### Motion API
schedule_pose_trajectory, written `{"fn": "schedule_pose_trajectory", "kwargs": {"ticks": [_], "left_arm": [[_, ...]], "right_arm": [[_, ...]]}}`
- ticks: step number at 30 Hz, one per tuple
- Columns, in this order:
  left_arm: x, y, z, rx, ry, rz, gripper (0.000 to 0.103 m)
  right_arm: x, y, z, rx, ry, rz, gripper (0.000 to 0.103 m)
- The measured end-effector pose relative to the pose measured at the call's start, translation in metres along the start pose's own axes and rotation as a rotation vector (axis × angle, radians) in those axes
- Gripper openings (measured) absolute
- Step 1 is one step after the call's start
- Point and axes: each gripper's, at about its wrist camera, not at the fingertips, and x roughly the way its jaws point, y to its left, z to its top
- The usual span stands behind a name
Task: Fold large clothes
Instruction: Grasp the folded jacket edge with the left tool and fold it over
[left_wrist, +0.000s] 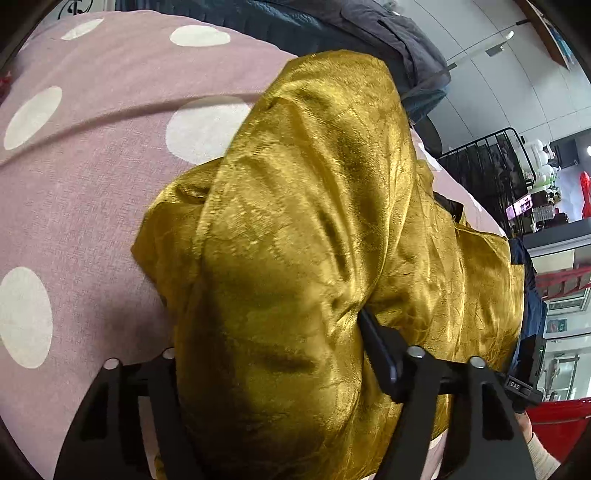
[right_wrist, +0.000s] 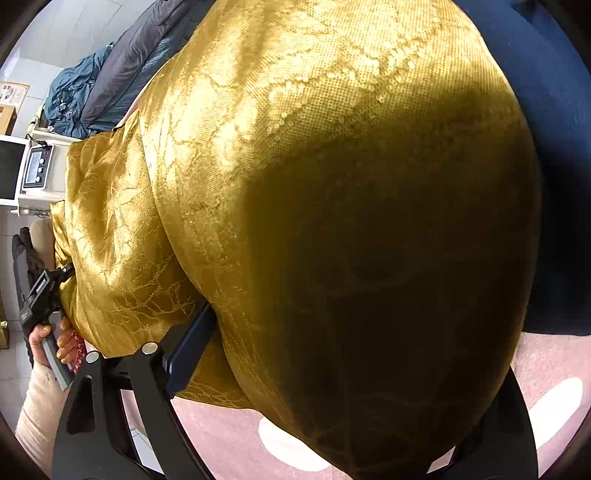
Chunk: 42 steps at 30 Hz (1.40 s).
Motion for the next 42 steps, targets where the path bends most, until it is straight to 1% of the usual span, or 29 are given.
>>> {"fn": "schedule_pose_trajectory", "kwargs": {"ticks": [1, 2, 4, 6, 7, 8, 9, 12, 16, 19, 22, 26, 28, 29, 30, 33, 36, 37, 38, 39, 42], "left_arm": [[-0.001, 0.000, 0.001, -0.005, -0.002, -0.004, 0.055], [-0.003, 0.000, 0.000, -0.010, -0.005, -0.012, 0.053], [-0.007, -0.001, -0.003, -0.011, -0.013, -0.021, 0.046], [-0.013, -0.004, -0.008, 0.001, -0.025, -0.018, 0.042], [-0.017, -0.006, -0.010, 0.005, -0.031, -0.018, 0.039], [-0.020, -0.007, -0.012, 0.005, -0.037, -0.021, 0.038], [-0.024, -0.009, -0.015, 0.000, -0.049, -0.030, 0.036], [-0.038, -0.014, -0.024, 0.002, -0.073, -0.051, 0.031], [-0.060, -0.019, -0.043, 0.013, -0.088, -0.076, 0.023], [-0.077, -0.023, -0.063, 0.027, -0.085, -0.091, 0.022], [-0.088, -0.019, -0.088, 0.038, -0.058, -0.077, 0.021], [-0.096, -0.014, -0.122, 0.006, -0.039, -0.071, 0.021], [-0.101, -0.012, -0.134, -0.021, -0.048, -0.072, 0.020], [-0.102, -0.013, -0.137, -0.025, -0.053, -0.071, 0.020], [-0.106, -0.016, -0.140, -0.029, -0.064, -0.070, 0.020], [-0.116, -0.027, -0.140, -0.017, -0.092, -0.083, 0.019], [-0.130, -0.051, -0.131, 0.054, -0.129, -0.076, 0.018], [-0.135, -0.061, -0.128, 0.081, -0.142, -0.075, 0.018], [-0.138, -0.067, -0.125, 0.098, -0.153, -0.079, 0.018], [-0.145, -0.079, -0.119, 0.125, -0.174, -0.092, 0.018], [-0.159, -0.109, -0.101, 0.175, -0.232, -0.131, 0.018]], "right_arm": [[0.000, 0.004, 0.000, -0.003, -0.003, -0.009, 0.085], [0.000, 0.008, -0.001, -0.011, -0.008, -0.024, 0.082], [-0.001, 0.017, -0.002, -0.038, -0.023, -0.038, 0.072], [-0.004, 0.031, -0.003, -0.073, -0.036, -0.038, 0.054], [-0.005, 0.038, -0.004, -0.090, -0.043, -0.046, 0.049], [-0.007, 0.047, -0.005, -0.120, -0.051, -0.058, 0.040], [-0.009, 0.054, -0.006, -0.144, -0.059, -0.071, 0.033], [-0.015, 0.078, -0.011, -0.210, -0.081, -0.093, 0.023], [-0.030, 0.100, -0.024, -0.266, -0.110, -0.085, 0.019], [-0.046, 0.110, -0.040, -0.280, -0.109, -0.043, 0.018], [-0.056, 0.114, -0.057, -0.313, -0.087, -0.029, 0.018], [-0.063, 0.121, -0.084, -0.362, -0.047, -0.051, 0.017], [-0.063, 0.129, -0.094, -0.403, -0.037, -0.078, 0.017], [-0.063, 0.133, -0.105, -0.421, -0.033, -0.089, 0.016], [-0.063, 0.139, -0.108, -0.442, -0.031, -0.104, 0.016], [-0.068, 0.162, -0.101, -0.523, -0.054, -0.138, 0.014], [-0.087, 0.187, -0.090, -0.654, -0.115, -0.180, 0.013], [-0.096, 0.203, -0.084, -0.706, -0.148, -0.193, 0.013], [-0.105, 0.207, -0.082, -0.731, -0.168, -0.194, 0.013], [-0.115, 0.216, -0.075, -0.757, -0.195, -0.195, 0.013], [-0.147, 0.228, -0.058, -0.815, -0.272, -0.210, 0.013]]}}
